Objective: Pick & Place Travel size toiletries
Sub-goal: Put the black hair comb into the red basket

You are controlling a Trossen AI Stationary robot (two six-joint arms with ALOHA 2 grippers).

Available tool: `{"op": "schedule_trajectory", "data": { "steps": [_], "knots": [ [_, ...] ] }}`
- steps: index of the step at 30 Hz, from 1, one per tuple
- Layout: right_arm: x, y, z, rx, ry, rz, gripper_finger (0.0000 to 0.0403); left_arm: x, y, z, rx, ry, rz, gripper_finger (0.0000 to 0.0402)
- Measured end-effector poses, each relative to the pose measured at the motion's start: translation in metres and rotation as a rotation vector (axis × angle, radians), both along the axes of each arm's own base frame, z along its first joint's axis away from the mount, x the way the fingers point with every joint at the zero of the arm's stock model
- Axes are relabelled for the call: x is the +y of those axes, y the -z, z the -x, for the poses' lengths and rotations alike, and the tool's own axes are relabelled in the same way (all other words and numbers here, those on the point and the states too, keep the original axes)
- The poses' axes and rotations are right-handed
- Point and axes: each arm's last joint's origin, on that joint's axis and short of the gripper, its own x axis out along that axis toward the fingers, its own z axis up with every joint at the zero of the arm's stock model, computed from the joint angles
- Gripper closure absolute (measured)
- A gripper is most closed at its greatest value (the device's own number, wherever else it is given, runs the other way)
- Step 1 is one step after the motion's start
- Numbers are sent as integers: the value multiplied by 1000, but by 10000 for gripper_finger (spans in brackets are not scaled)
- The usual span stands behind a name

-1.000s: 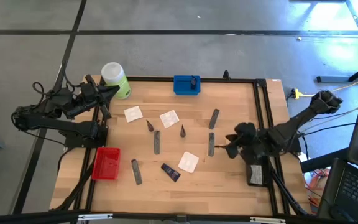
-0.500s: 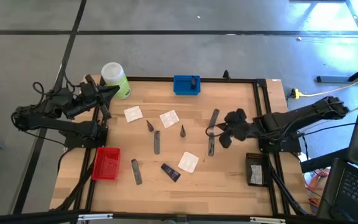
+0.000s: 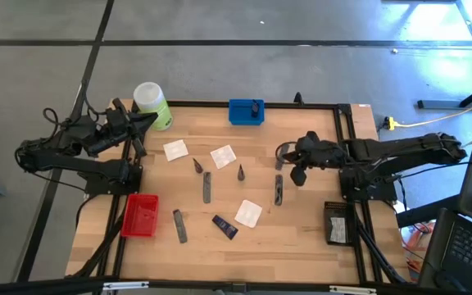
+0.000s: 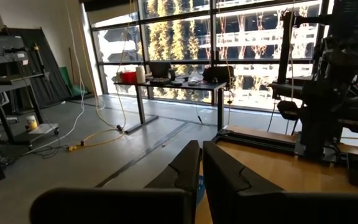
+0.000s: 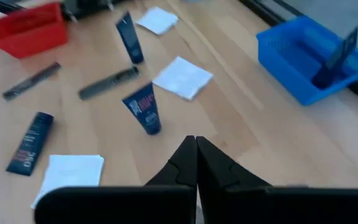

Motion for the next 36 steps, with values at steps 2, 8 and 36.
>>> {"op": "schedule_trajectory", "data": {
  "steps": [2, 8, 36],
  "knots": [
    [-1, -3, 1, -23, -23, 4, 403, 0, 0, 0, 0, 0, 0, 386],
    [-2, 25, 9, -111, -147, -21, 403, 0, 0, 0, 0, 0, 0, 386],
    [-18, 22, 71, -245, -14, 193, 329, -5, -6, -3, -140, 199, 129, 386]
  ]
}}
